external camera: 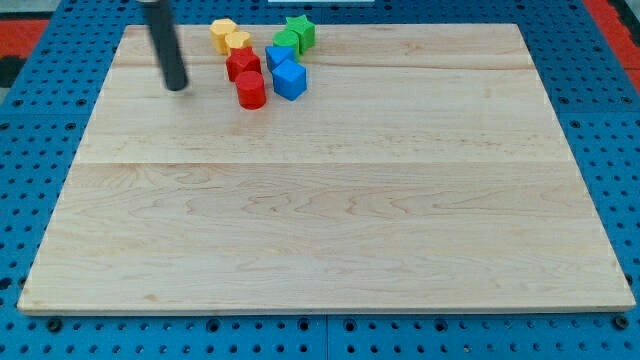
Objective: Push yellow hexagon into the green star
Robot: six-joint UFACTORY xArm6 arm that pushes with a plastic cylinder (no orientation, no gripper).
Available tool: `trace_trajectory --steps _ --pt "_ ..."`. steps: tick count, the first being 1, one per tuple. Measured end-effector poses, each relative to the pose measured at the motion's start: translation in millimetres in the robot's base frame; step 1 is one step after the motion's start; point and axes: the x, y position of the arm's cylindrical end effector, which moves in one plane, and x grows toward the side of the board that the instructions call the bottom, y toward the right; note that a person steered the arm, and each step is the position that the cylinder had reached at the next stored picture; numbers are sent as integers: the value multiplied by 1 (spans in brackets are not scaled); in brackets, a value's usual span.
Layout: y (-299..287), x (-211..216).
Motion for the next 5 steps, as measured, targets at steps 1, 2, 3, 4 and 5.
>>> trace_trajectory --steps 1,2,3,4,5 --pt "-7 -68" --pt "13 -114" --pt "54 -101" --pt "126 -104" --pt "146 -99"
